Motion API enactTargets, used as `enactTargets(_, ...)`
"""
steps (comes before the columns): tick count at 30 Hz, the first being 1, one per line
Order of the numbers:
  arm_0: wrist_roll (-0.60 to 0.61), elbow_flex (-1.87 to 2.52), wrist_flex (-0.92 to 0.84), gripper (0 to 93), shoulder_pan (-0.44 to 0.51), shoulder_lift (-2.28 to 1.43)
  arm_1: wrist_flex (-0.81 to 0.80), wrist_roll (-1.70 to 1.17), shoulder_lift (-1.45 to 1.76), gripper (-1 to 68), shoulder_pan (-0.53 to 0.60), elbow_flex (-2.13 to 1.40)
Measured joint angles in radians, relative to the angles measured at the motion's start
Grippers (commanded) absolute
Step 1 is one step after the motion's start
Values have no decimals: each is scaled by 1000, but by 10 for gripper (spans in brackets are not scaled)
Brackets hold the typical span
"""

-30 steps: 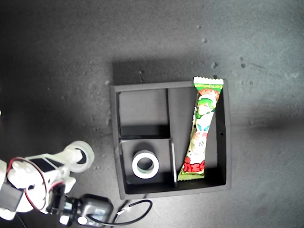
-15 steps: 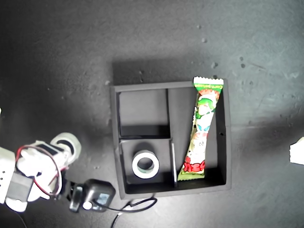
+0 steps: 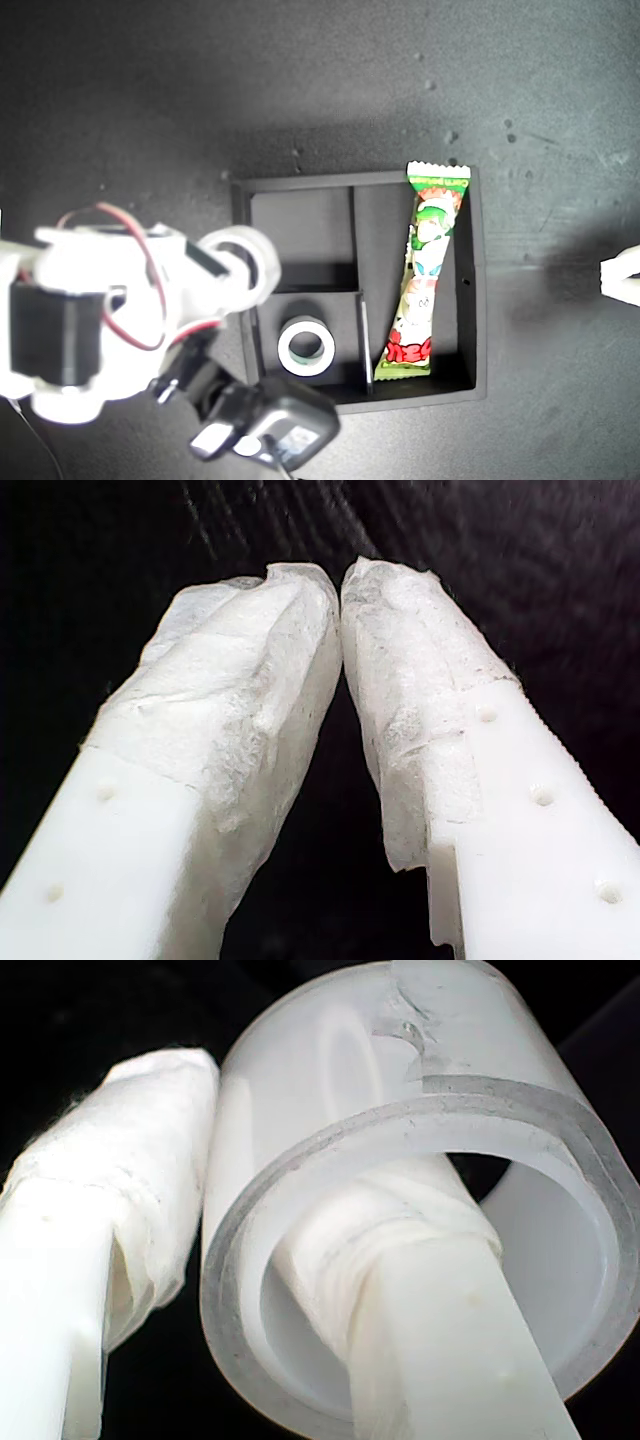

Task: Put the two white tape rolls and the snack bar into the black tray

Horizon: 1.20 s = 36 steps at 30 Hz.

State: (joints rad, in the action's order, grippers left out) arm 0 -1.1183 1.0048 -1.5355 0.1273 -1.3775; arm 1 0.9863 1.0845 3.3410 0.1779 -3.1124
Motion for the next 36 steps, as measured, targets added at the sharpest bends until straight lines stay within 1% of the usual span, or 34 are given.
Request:
enactTargets(3, 57, -143, 0, 0, 5, 141, 74, -75, 0, -1, -32, 0)
enactTargets(6, 83, -216, 0, 0, -20, 265, 167, -34, 3, -1, -80, 0)
enactTargets(9, 80, -262, -15, 0, -51, 371, 249, 29, 3, -1, -92, 0)
enactTargets(12, 78, -288, -34, 0, -75, 443, 279, 63, 3, 0, -86, 0)
enactTargets(16, 78, -331, -58, 1, -81, 518, 281, 74, 6, 0, -91, 0)
enactTargets(18, 78, -416, -104, 33, -84, 588, 281, 74, 6, 0, -92, 0)
enactTargets(19, 78, -482, -140, 74, -86, 635, 281, 74, 6, 0, -91, 0)
enactTargets(21, 87, -690, -241, 117, -86, 769, 281, 74, 6, 0, -89, 0)
enactTargets(23, 94, -850, -268, 151, -84, 834, 281, 74, 6, 0, -89, 0)
enactTargets(26, 103, -896, -281, 167, -83, 790, 281, 74, 6, 0, -89, 0)
enactTargets(30, 112, -778, -281, 164, -80, 623, 281, 74, 6, 0, -89, 0)
enactTargets(33, 112, -626, -281, 139, -67, 449, 281, 74, 6, 0, -89, 0)
enactTargets(36, 112, -448, -281, 71, -86, 255, 281, 74, 6, 0, -89, 0)
